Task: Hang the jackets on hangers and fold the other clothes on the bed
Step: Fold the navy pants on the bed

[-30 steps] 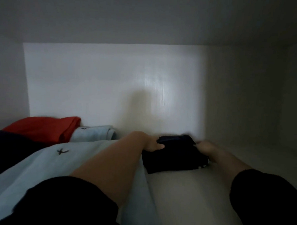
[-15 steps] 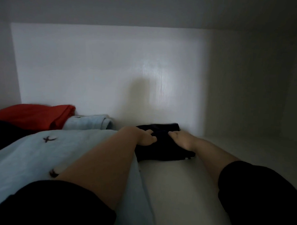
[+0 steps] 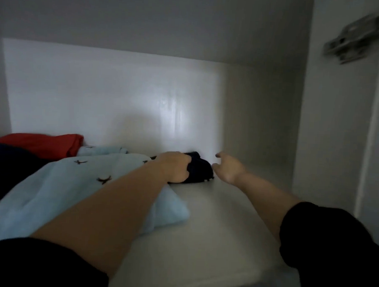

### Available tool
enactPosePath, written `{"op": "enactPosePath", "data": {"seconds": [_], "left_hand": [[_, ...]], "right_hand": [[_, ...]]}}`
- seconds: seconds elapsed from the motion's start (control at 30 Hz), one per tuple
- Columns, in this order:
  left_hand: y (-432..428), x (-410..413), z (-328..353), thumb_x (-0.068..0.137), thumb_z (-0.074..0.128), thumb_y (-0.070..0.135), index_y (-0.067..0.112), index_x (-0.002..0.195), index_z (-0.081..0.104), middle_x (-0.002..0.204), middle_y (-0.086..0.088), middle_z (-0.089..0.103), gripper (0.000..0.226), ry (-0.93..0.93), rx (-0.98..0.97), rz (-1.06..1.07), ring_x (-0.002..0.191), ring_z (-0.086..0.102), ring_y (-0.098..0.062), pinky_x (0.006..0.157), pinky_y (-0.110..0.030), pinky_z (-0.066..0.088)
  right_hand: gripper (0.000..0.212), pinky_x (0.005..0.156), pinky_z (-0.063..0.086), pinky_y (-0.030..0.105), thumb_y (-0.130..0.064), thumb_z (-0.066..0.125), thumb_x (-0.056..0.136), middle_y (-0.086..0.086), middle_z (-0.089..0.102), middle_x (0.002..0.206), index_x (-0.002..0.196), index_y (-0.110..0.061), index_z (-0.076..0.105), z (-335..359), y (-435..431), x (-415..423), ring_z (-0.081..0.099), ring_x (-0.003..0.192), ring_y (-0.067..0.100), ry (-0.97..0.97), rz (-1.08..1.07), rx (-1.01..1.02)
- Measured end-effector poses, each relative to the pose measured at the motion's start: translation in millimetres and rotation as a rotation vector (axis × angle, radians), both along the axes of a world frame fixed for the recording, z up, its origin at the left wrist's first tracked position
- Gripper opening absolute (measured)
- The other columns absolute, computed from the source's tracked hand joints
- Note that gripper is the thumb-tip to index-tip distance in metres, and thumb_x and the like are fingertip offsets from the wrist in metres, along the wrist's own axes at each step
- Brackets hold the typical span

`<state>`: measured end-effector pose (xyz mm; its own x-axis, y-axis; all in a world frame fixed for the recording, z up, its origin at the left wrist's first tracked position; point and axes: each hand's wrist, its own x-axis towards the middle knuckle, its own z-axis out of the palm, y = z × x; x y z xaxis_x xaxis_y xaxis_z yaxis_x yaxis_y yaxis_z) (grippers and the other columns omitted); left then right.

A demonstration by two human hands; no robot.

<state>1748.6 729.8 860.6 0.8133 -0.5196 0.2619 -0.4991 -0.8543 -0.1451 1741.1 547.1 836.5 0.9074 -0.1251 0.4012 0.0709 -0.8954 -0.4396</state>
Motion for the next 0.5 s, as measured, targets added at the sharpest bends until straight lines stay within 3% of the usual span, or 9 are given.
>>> {"op": "enactPosePath", "data": {"seconds": [0.07,0.2,0.37,0.5], "left_hand": [[-6,-37,-2,0.092,0.049,0.023,0.015,0.129,0.053,0.122,-0.011,0.058,0.038,-0.048,-0.061,-0.073,0.108,0.056,-0.029,0.089,-0.036,0.048],[-28,-120,-24,0.088,0.048,0.020,0.018,0.125,0.056,0.120,-0.009,0.062,0.037,-0.256,-0.256,-0.314,0.111,0.055,-0.030,0.088,-0.038,0.049],[-66,-238,-67,0.081,0.055,0.013,0.007,0.125,0.057,0.123,-0.010,0.060,0.044,-0.306,-0.491,-0.718,0.114,0.051,-0.031,0.091,-0.039,0.044],[-101,-341,-94,0.071,0.068,0.006,-0.004,0.134,0.047,0.134,-0.021,0.052,0.067,-0.260,-0.563,-0.977,0.123,0.050,-0.038,0.104,-0.044,0.039]], "right_hand": [[0.046,0.099,0.038,0.031,-0.016,0.046,0.093,0.017,0.048,0.137,0.138,-0.006,0.045,0,-7,-61,0.046,0.125,0.032,-0.141,-0.117,-0.110],[0.044,0.088,0.046,0.043,-0.010,0.042,0.070,0.022,0.054,0.124,0.108,0.001,0.061,-19,3,-198,0.051,0.107,0.041,-0.486,-0.325,-0.416],[0.052,0.092,0.044,0.047,-0.008,0.037,0.063,0.026,0.055,0.126,0.107,0.004,0.062,-45,3,-356,0.053,0.114,0.043,-0.513,-0.495,-0.554],[0.052,0.096,0.042,0.047,-0.010,0.034,0.066,0.023,0.054,0.126,0.109,0.001,0.061,-57,-14,-493,0.050,0.117,0.042,-0.519,-0.721,-0.517]]}}
